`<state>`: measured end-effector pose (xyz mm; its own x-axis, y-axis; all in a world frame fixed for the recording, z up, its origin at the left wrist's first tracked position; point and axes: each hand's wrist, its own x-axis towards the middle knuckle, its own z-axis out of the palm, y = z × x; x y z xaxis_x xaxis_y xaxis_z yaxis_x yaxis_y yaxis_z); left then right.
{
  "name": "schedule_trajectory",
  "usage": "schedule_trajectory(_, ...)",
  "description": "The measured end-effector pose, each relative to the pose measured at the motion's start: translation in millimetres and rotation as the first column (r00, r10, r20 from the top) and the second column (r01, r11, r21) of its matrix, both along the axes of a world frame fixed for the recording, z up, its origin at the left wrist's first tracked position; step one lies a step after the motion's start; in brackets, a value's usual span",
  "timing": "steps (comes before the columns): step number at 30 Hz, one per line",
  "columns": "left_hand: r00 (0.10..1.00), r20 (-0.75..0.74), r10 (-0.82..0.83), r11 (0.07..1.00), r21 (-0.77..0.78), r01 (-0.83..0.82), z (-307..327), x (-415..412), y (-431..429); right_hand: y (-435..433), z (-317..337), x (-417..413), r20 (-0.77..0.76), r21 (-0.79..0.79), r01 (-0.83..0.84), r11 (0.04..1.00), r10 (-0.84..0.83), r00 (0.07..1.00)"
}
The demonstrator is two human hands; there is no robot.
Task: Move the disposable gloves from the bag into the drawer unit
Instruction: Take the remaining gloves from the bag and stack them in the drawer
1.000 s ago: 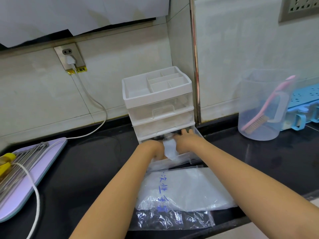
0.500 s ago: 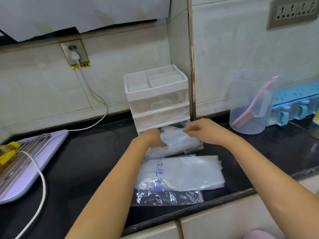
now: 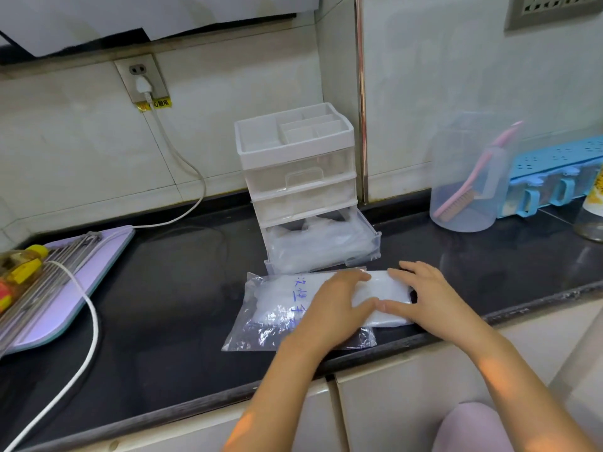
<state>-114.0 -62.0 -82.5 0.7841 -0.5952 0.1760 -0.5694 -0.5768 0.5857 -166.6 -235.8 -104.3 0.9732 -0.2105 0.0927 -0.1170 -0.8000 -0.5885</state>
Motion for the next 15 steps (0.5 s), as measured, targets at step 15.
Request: schedule_trajectory(15, 0.975, 0.217, -0.047, 0.999, 0.013, 0.046, -26.8, -5.9, 0.5, 0.6, -2.9, -9.8, 0.304, 0.378, 0.034, 0.925, -0.159, 0.939)
